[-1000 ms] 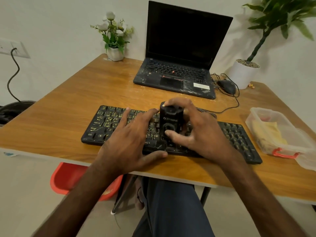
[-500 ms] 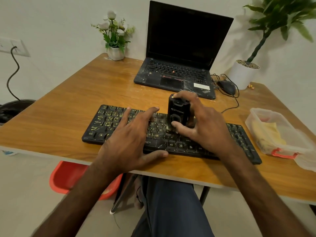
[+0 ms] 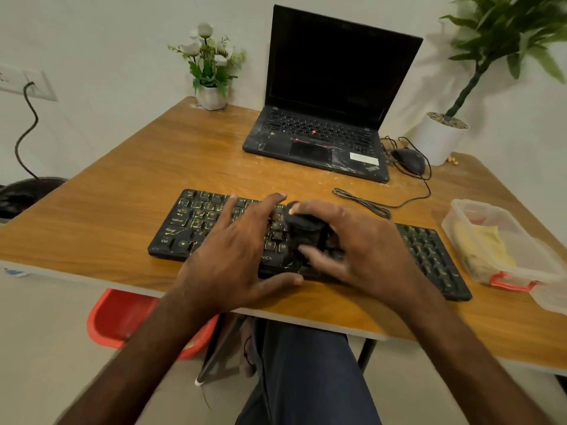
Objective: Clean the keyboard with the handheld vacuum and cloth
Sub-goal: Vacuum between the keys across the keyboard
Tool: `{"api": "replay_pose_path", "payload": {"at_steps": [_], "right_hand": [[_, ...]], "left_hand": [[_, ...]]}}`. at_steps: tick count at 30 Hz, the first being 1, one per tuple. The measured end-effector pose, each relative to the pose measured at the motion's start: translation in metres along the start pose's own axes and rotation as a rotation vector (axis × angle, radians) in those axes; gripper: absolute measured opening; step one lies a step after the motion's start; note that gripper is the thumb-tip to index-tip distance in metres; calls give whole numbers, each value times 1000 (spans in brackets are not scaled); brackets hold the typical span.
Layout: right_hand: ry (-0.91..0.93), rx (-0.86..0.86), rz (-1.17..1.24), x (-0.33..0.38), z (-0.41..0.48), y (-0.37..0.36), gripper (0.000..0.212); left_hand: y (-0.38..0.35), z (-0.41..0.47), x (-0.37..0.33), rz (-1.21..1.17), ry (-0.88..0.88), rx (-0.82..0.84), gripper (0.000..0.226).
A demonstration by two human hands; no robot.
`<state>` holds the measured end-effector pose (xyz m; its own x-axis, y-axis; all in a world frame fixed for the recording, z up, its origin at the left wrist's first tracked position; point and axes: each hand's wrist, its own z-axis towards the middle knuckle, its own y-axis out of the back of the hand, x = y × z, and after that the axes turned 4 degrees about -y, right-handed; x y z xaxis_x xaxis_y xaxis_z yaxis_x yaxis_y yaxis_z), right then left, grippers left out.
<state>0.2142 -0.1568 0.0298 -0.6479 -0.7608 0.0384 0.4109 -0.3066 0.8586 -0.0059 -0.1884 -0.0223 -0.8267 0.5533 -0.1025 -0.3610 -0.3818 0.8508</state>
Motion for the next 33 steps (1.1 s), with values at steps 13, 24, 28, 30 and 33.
{"api": "replay_pose_path", "payload": {"at_steps": [13, 24, 28, 30, 33], "right_hand": [[-185, -37, 136, -19, 7, -1, 66], [-240, -12, 400, -22, 13, -7, 69], [-227, 32, 386, -19, 14, -9, 72], [-287, -18, 221, -34, 25, -14, 74], [-334, -54, 214, -41, 33, -14, 74]], "left_hand": [[1, 0, -1, -59, 28, -10, 114], [2, 1, 0, -106, 26, -35, 107], [2, 0, 0, -88, 23, -25, 106], [3, 0, 0, -79, 23, -11, 105], [4, 0, 0, -84, 29, -11, 107]]}}
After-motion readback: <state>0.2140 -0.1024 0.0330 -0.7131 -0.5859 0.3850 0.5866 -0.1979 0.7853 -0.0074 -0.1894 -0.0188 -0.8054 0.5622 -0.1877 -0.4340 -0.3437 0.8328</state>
